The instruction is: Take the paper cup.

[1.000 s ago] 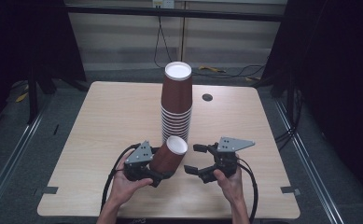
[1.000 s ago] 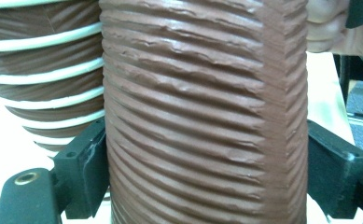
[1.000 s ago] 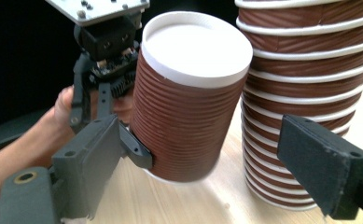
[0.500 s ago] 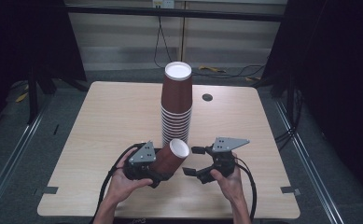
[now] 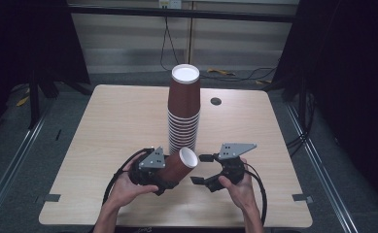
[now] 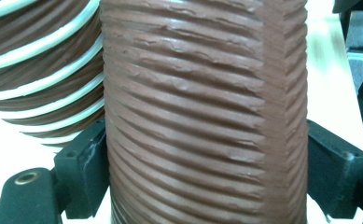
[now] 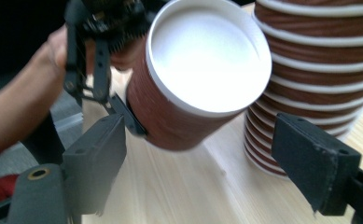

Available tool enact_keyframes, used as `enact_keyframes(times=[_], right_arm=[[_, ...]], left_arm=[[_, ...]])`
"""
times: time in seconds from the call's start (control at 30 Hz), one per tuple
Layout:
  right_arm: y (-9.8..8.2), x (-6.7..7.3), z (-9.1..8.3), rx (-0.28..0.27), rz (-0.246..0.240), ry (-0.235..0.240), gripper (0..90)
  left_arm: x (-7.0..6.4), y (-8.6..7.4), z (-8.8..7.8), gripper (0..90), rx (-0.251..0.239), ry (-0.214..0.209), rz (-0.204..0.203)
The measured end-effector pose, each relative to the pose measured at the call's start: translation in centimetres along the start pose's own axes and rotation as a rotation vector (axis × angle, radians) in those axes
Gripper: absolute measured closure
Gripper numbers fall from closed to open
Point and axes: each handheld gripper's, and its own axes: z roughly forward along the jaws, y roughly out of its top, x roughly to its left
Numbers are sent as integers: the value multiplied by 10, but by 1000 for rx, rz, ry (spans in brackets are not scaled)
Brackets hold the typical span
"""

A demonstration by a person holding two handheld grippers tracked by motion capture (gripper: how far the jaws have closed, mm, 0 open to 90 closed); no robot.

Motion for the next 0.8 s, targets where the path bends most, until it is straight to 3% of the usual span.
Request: enact_keyframes(times=[0.2, 0.37, 0.57, 0.8], right_arm=[[4, -1, 1, 34, -24, 2, 181], [9, -2, 6, 84, -30, -7, 176], [9, 1, 9, 126, -46, -1, 212], [8, -1, 13, 190, -35, 34, 183]], left_arm=[[6, 6, -5, 143, 46, 20, 20], [5, 12, -9, 144, 71, 1, 55], [-1, 14, 1, 143, 159, 1, 102], [-6, 17, 11, 143, 211, -27, 133]])
